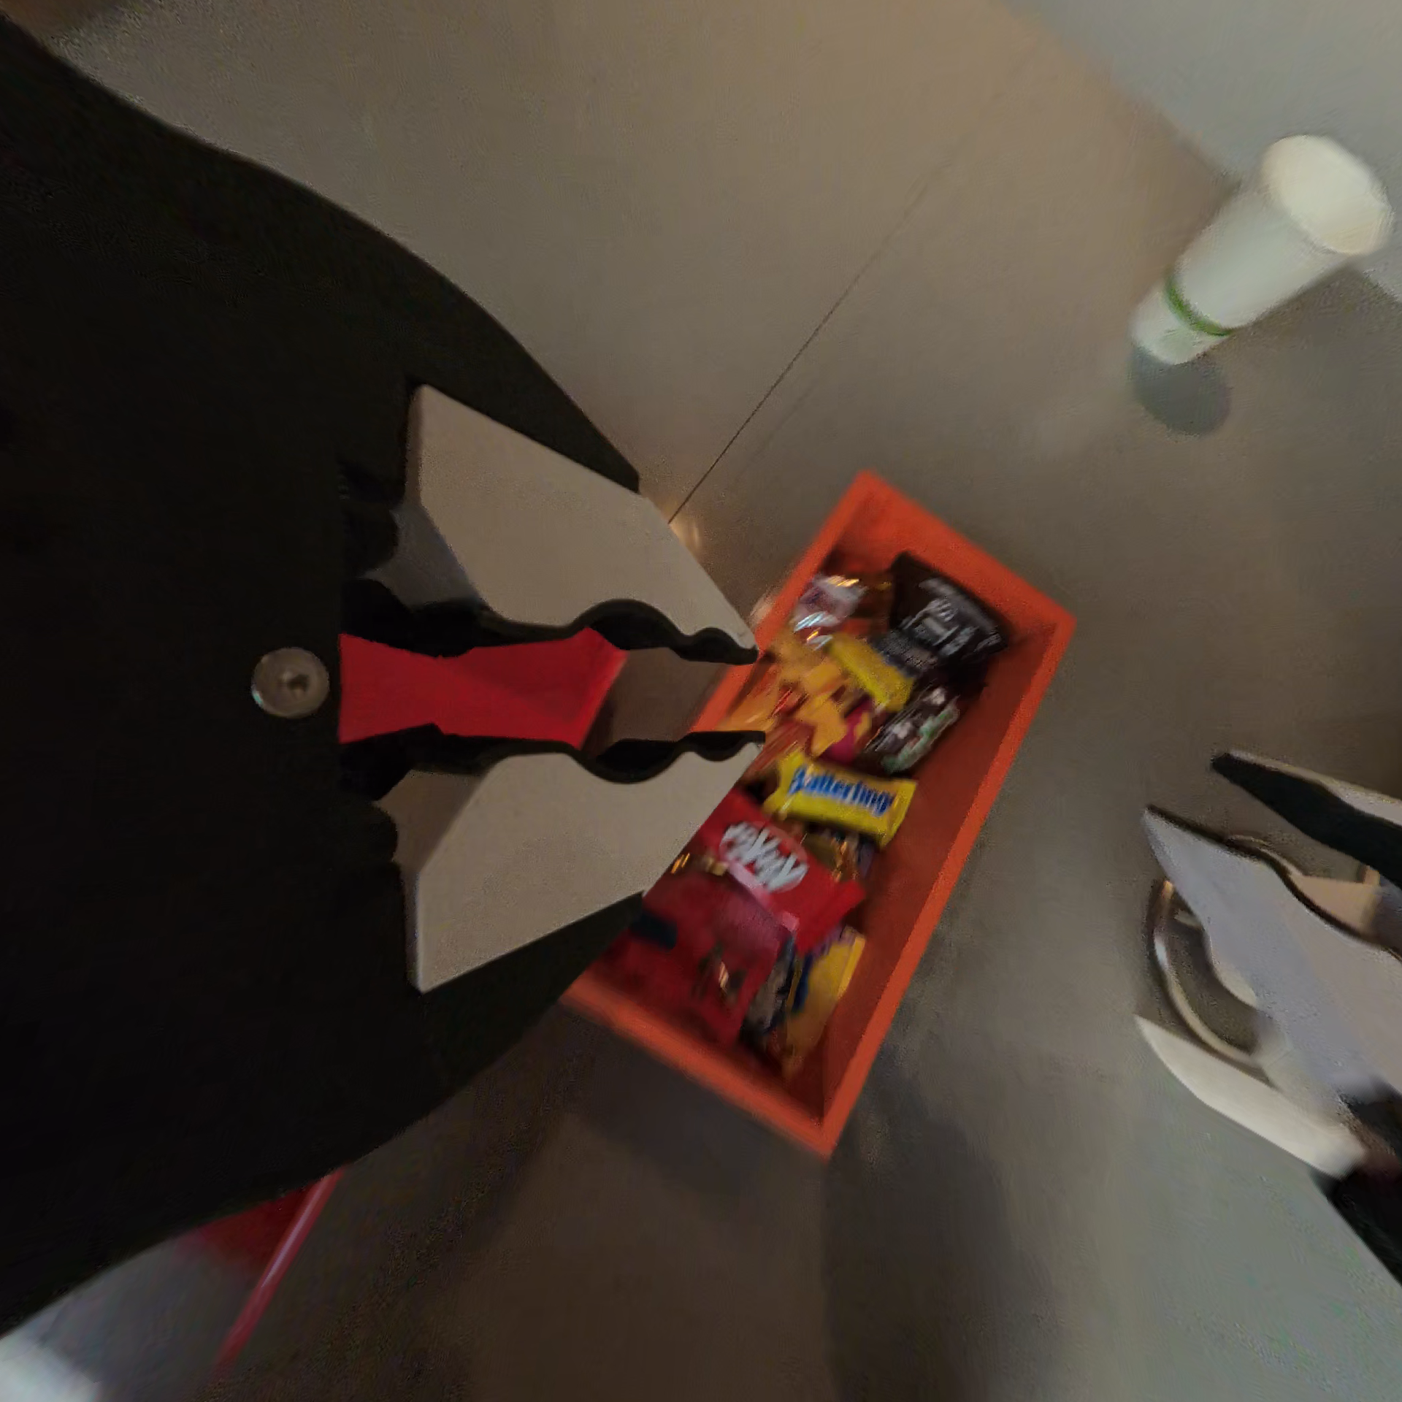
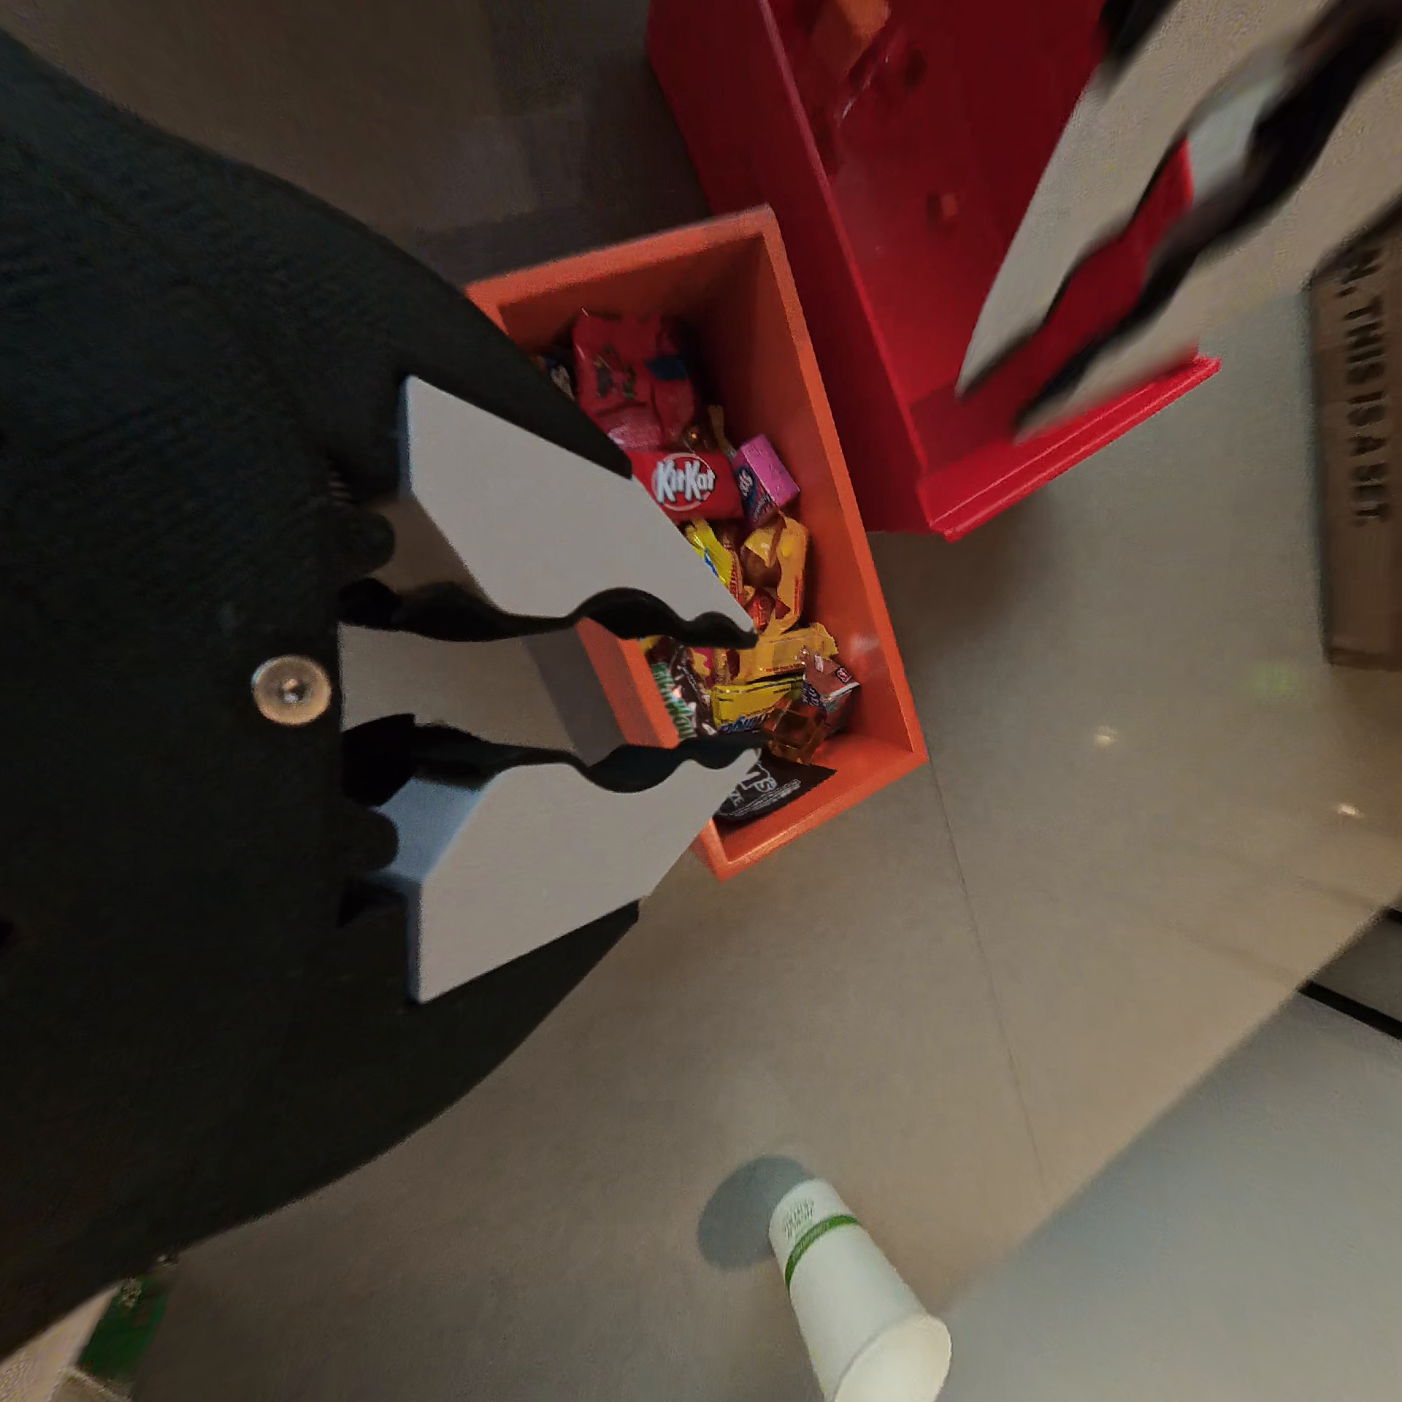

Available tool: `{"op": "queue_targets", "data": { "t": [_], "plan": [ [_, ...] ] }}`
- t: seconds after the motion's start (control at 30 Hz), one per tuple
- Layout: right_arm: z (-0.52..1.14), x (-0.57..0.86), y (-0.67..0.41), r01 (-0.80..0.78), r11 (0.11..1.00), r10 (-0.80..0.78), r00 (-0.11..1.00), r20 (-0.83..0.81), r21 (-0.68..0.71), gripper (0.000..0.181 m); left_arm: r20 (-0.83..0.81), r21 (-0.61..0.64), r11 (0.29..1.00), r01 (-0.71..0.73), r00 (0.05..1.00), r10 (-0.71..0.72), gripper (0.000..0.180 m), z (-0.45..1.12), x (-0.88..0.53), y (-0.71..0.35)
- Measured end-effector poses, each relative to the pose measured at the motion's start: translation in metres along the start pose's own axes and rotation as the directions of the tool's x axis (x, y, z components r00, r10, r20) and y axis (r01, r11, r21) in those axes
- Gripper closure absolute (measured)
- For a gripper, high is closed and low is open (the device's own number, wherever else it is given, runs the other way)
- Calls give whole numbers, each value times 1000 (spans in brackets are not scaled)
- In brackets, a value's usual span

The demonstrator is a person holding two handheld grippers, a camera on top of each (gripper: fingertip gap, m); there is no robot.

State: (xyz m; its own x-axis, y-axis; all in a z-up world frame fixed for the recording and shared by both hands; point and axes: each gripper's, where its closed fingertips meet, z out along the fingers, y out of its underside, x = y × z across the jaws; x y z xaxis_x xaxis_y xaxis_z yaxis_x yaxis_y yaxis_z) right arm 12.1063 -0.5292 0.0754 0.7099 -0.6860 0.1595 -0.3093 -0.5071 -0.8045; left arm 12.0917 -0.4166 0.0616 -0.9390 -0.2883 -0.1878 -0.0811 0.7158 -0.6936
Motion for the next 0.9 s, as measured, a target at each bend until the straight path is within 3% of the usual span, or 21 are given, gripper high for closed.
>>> {"op": "queue_targets", "data": {
  "t": [0.1,0.2,0.3,0.4,0.5,0.6,0.8,0.9],
  "plan": [
    [-38,-1,1,0,1000,0,999,-33,3,162,111,-123,944,-307,941,320,163,61,-20,-31],
    [-67,-1,2,29,999,-27,999,-37,43,162,33,-234,875,-424,896,443,158,111,-21,-27],
    [-91,19,16,19,1000,-18,993,-113,16,162,83,-346,883,-318,927,366,152,141,-36,-10],
    [-113,36,25,-4,1000,9,983,-184,24,162,143,-366,911,-189,956,255,149,158,-37,0],
    [-128,42,27,-35,997,47,981,-187,65,163,207,-371,918,-143,950,232,147,169,-42,6],
    [-138,45,30,-47,996,62,979,-193,82,163,274,-410,905,-114,931,242,139,173,-48,15],
    [-144,46,31,-41,995,58,979,-194,91,163,346,-453,880,-144,881,322,140,176,-55,17],
    [-145,45,31,-29,996,45,980,-193,89,163,335,-498,841,-212,847,412,154,179,-52,15]
  ]
}}
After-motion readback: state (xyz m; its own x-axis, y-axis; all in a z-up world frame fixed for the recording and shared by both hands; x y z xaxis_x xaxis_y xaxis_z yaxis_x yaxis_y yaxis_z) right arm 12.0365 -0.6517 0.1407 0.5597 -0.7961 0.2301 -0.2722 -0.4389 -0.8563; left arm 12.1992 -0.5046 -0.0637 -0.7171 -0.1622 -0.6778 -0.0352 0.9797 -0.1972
